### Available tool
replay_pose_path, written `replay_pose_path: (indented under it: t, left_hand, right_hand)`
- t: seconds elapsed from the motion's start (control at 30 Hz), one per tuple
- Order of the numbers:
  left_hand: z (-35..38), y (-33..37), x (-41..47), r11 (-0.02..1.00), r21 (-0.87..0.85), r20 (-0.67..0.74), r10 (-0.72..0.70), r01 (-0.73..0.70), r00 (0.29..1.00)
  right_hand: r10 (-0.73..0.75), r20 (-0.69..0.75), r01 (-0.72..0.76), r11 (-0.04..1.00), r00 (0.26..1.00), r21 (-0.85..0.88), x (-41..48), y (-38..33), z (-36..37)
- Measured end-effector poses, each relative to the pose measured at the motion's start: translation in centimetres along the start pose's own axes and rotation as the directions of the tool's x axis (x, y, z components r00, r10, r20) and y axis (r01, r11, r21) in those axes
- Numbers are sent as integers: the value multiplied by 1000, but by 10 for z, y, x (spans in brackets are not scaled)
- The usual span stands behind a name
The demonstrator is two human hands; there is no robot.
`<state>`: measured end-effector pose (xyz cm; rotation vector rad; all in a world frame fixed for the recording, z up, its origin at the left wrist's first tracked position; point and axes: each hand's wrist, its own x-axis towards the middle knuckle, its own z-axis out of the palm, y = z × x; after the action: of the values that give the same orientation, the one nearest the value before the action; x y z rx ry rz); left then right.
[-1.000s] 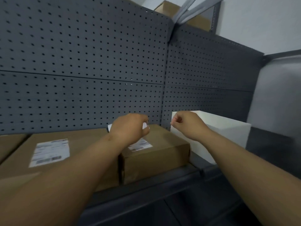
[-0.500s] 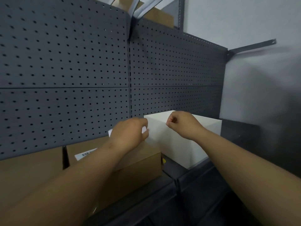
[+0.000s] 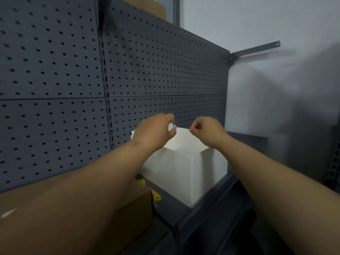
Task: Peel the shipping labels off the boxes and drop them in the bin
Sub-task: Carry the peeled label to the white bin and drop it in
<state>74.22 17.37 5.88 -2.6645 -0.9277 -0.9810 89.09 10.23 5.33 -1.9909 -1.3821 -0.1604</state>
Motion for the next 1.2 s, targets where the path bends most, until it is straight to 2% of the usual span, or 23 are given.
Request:
replay_pose_path:
  t: [0.2,0.4,0.47,0.57,0.63,0.67,0.83,1.0,1.1,1.2]
  left_hand:
    - [39,16,59,989,-131,73,-65,74,995]
    - [64,16,85,960,-227,229,-109,162,967]
    - [65,16,85,911,-324,313,-151,255,938]
    - [81,5,92,779,-411,473,-263,474,841]
    - [80,4,93,714,-413,507,-335,565,794]
    - [78,5,92,717,-395,504,-354,574,788]
    - [80,4,94,823,-326,436,-306,466,846]
    - [78,1,94,907,-195,578,-201,374,791]
    - [79,-5,94,935,-230,568,-98,272,817]
    - [83,-10,96,976,-140,540,-64,165,839]
  right_hand:
    - [4,38,-4,1000,999,10,48,29,-1]
    - [-26,133,28,1000,991,-14,81,45,5]
    - [-28,165,30,999,986,-11,85,48,7]
    - [-43,202,39,999,979,22,89,51,10]
    - [-52,220,47,998,974,31,91,53,11]
    - [-56,225,49,998,973,36,93,54,12]
    - [-54,236,41,997,970,60,96,59,15]
    - [-61,244,54,998,968,35,99,63,14]
    - [-48,236,40,998,970,40,100,66,14]
    - [-13,240,6,1000,971,31,102,70,17]
